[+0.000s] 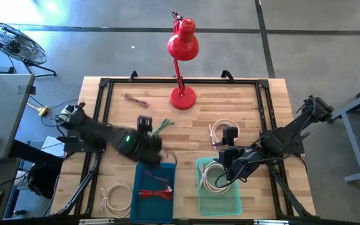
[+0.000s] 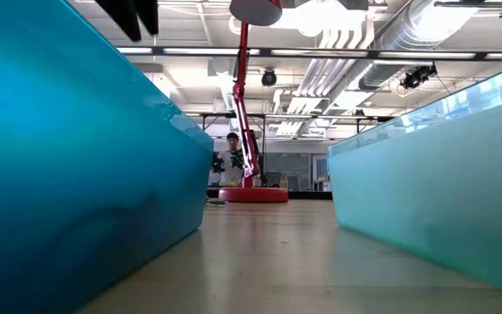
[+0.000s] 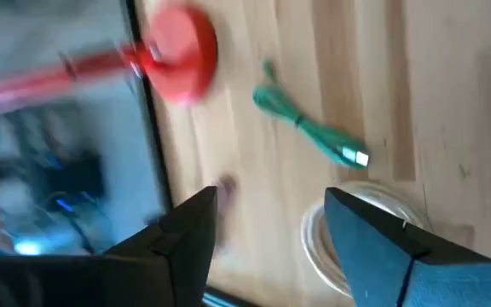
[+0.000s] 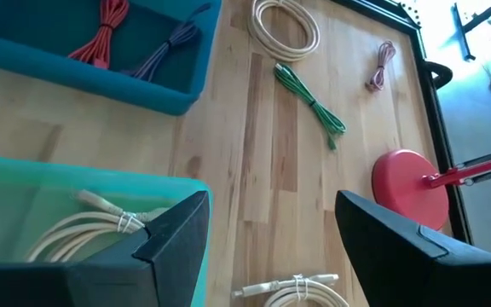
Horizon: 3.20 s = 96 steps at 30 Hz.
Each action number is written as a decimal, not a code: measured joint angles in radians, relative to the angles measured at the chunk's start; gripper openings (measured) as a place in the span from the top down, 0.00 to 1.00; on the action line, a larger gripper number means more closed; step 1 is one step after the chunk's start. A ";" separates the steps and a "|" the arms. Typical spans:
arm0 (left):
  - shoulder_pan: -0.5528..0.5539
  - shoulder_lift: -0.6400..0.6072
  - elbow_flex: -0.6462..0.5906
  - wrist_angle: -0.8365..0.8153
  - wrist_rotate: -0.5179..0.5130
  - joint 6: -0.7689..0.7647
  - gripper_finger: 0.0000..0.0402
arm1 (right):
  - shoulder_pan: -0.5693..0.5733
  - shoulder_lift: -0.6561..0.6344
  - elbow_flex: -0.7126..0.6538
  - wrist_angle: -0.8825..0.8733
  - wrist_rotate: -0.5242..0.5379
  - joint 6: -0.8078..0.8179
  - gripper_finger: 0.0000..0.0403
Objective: Pick & Place USB Port
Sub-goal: Put the white USB cable into the green bin
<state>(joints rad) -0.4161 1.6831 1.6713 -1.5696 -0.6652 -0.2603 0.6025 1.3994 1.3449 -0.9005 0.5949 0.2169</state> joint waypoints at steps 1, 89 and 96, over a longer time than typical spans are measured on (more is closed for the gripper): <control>0.034 -0.007 -0.021 -0.003 0.026 0.001 0.48 | 0.000 0.000 0.000 0.000 0.000 0.000 0.38; 0.138 -0.493 -0.566 0.531 -0.115 -0.078 0.98 | -0.013 0.000 -0.138 0.253 0.193 0.014 0.38; -0.227 -0.671 -0.685 0.729 -0.723 -0.242 0.98 | 0.020 -0.001 -0.211 0.333 0.285 0.008 0.38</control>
<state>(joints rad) -0.6428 1.0123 0.9862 -0.8403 -1.3886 -0.5022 0.6222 1.3987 1.1336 -0.5674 0.8796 0.2245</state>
